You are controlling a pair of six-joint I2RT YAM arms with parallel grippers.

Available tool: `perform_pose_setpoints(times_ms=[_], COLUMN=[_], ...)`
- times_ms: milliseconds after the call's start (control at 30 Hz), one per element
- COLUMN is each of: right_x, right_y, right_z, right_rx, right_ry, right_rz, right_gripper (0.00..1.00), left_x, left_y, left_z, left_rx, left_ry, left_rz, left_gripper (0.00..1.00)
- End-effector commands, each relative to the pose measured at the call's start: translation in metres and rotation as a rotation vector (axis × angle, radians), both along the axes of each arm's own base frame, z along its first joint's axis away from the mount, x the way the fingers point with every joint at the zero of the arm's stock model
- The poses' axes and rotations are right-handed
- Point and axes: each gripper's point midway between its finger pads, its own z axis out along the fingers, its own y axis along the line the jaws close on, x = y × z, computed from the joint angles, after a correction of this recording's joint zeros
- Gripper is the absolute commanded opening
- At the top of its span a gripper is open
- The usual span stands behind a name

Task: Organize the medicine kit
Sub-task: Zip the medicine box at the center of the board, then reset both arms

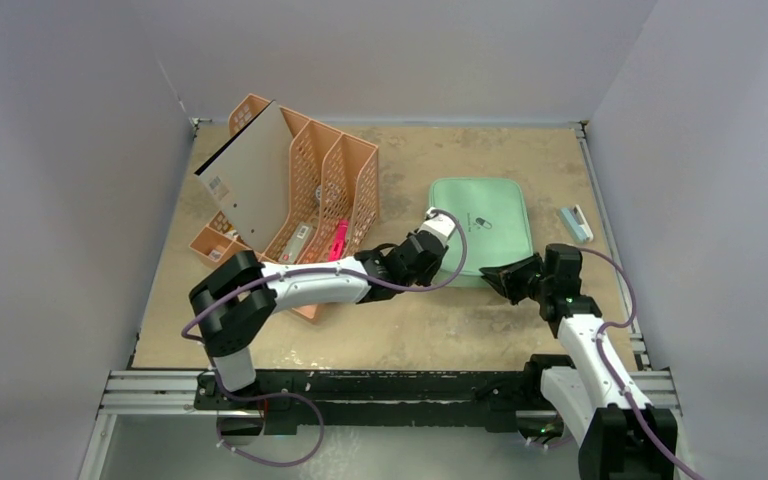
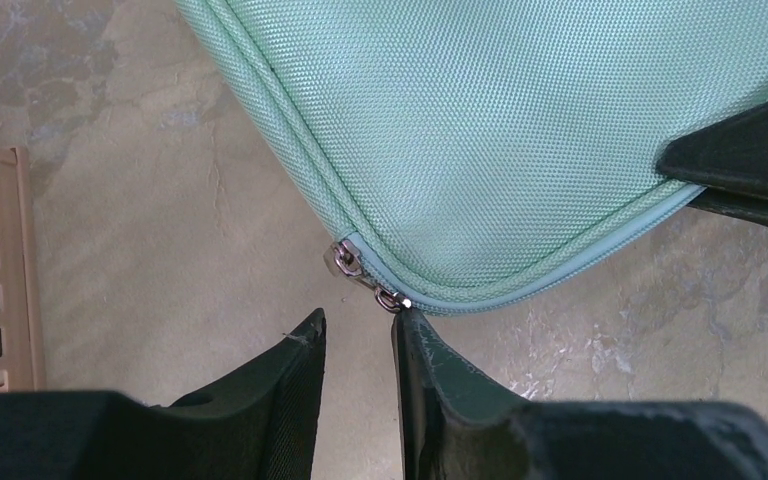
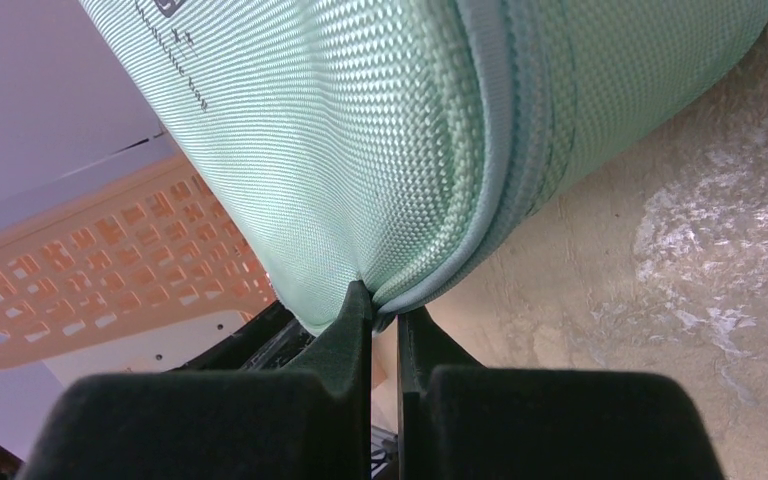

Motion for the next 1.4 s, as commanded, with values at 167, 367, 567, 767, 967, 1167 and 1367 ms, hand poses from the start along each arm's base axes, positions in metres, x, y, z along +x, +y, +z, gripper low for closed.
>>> perform_pose_setpoints(times_ms=[167,367,567,767,967,1167,1367], right_x=[-0.012,-0.015,-0.031,-0.029,-0.026,-0.022,-0.018], right_y=[0.002,-0.003,-0.004,-0.021,-0.028,-0.024,-0.02], right_z=[0.002,0.035,0.064,0.123,0.194,0.234,0.241], right_rx=[-0.061,-0.176,-0.302,-0.519,-0.617,-0.617,-0.606], right_ry=[0.038,-0.048,-0.128,-0.253,-0.418,-0.532,-0.616], right_rz=[0.087,0.177,0.366,0.49,0.452,0.41,0.388], right_gripper=[0.22,0.48,0.65,0.99,0.99,0.99,0.99], left_x=[0.033,0.008,-0.015,-0.045,-0.073,-0.105,-0.114], left_y=[0.014,0.016,0.025,0.054,0.108,0.153,0.202], left_z=[0.028,0.055,0.122,0.212,0.259,0.278,0.269], left_rx=[0.002,-0.074,-0.193,-0.321,-0.376,-0.451,-0.517], left_ry=[-0.061,-0.004,-0.008,-0.058,-0.099,-0.117,-0.181], left_rz=[0.085,0.018,-0.045,-0.104,-0.084,-0.093,0.014], left_gripper=[0.36,0.45,0.56,0.73,0.79,0.81,0.86])
